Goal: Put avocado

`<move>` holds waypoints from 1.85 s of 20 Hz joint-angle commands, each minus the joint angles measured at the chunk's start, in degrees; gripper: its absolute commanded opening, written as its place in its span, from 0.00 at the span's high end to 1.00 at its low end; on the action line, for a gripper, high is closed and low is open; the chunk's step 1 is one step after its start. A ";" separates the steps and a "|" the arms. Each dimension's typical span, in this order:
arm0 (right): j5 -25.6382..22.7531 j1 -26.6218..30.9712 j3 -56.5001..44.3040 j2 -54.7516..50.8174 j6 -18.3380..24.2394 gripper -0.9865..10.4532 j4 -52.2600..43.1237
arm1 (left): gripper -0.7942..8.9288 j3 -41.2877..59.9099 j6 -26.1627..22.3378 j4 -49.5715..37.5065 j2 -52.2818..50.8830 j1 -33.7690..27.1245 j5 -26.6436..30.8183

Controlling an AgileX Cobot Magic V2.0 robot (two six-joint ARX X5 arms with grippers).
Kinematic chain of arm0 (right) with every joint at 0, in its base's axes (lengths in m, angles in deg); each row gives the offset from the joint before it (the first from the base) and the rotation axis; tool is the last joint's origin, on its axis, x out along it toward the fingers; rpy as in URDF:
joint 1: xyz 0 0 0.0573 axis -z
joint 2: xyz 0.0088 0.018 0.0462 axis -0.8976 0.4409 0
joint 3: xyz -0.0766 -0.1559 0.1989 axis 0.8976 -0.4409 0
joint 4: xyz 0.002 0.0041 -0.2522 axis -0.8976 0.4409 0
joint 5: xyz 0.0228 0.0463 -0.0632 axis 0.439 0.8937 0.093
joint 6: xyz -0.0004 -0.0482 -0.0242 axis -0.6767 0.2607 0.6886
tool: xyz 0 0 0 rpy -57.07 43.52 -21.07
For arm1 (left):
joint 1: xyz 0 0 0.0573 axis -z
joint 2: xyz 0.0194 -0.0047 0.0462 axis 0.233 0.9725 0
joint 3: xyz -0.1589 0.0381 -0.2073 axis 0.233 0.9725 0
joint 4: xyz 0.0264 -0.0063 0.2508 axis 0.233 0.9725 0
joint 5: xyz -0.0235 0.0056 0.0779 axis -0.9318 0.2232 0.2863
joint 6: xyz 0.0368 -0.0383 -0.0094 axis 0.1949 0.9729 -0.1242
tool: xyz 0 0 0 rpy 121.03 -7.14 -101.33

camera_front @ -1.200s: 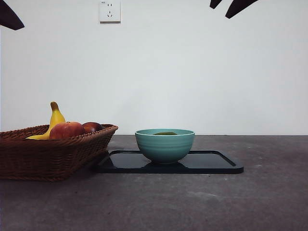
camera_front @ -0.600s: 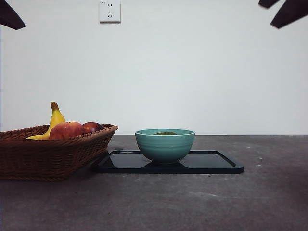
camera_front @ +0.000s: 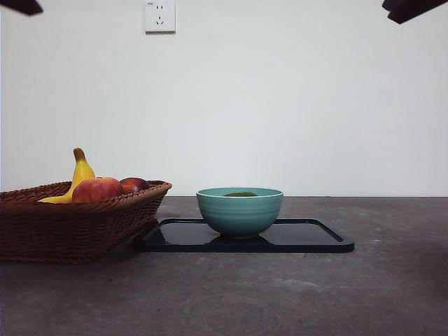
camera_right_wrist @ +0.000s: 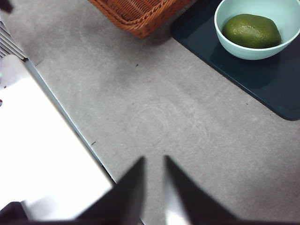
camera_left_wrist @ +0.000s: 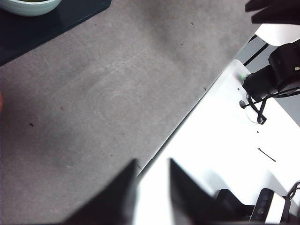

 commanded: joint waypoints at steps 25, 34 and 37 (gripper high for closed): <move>-0.07 -0.57 0.35 0.37 -0.15 0.91 -0.59 | 0.91 6.86 -16.48 -37.64 -14.60 -16.87 3.54; -0.07 -0.57 0.35 0.37 -0.15 0.91 -0.59 | 0.91 35.41 -14.25 -57.02 -36.04 -30.25 22.27; -0.07 -0.57 0.35 0.37 -0.15 0.91 -0.59 | 0.91 42.69 -13.46 -56.94 -41.51 -30.80 23.67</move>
